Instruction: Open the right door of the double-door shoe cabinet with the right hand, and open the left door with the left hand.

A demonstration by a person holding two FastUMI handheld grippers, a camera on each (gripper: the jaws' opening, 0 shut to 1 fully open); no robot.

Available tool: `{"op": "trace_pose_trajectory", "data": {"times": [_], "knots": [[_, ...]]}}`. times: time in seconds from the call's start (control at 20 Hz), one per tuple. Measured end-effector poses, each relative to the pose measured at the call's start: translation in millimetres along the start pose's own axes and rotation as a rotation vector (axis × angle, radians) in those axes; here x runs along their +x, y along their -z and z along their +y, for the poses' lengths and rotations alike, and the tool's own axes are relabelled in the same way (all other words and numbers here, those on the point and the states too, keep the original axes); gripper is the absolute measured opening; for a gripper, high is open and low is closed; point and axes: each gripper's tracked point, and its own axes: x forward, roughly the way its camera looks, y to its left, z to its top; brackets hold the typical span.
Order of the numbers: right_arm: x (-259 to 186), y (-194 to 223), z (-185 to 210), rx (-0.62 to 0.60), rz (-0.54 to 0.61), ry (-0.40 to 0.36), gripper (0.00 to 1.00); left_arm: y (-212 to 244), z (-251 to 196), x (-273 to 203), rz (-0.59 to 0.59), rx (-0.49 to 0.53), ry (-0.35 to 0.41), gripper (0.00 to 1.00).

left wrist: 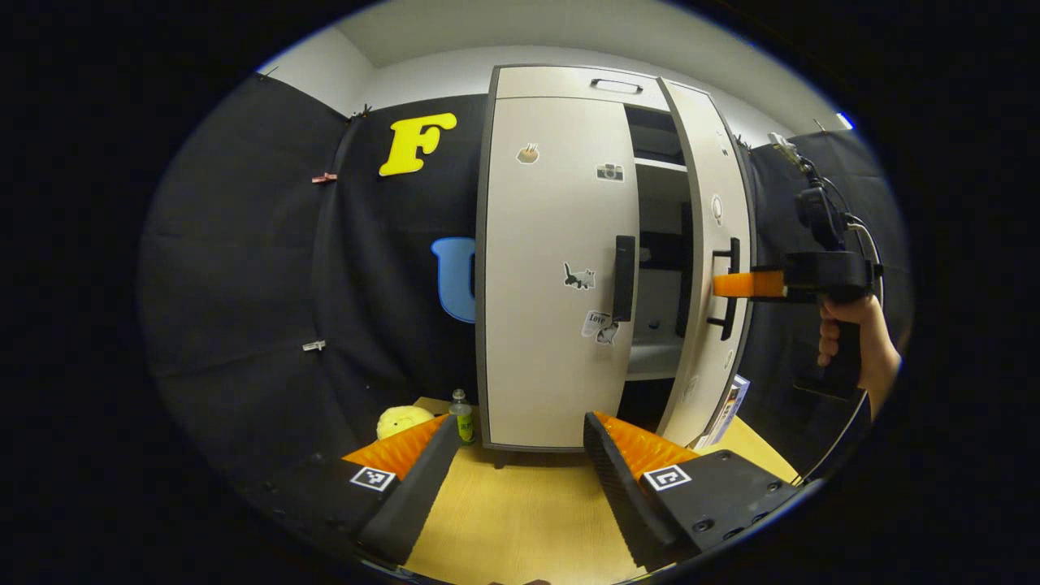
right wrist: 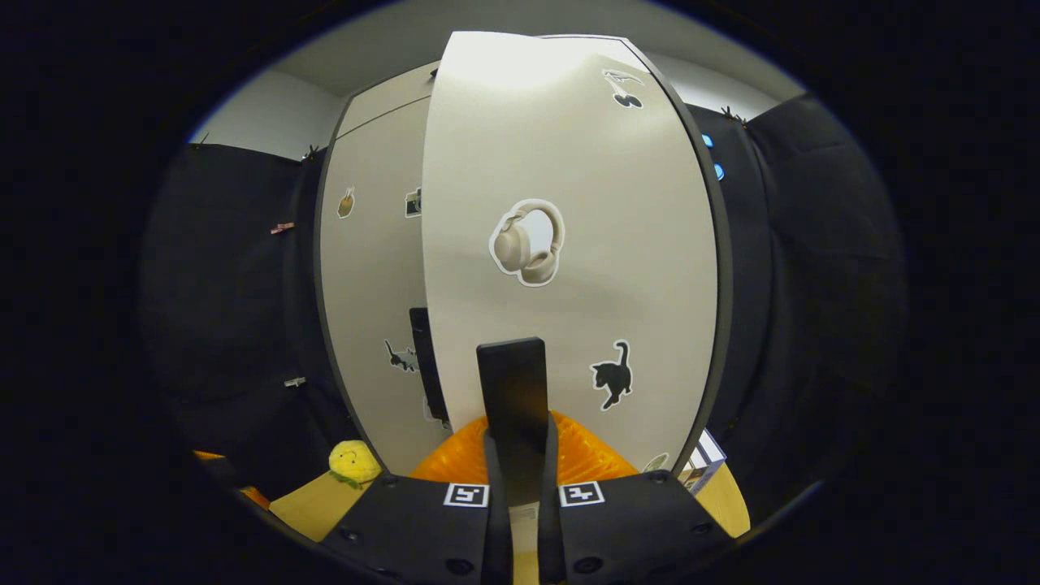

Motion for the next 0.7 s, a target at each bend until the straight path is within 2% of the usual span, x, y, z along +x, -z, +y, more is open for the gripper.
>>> {"op": "trace_pose_trajectory", "data": {"times": [0.2,0.45,0.7], "knots": [[-25,0,-16,0.006,0.009,-0.061,0.16,3,-31,-12,0.006,-0.040,-0.025,0.95],[-56,1,-46,-0.015,0.040,-0.065,0.16,12,-79,-26,0.021,-0.084,-0.024,0.95],[-74,-3,-84,-0.033,0.031,-0.047,0.15,10,-115,-35,0.015,-0.086,-0.022,0.95]]}}
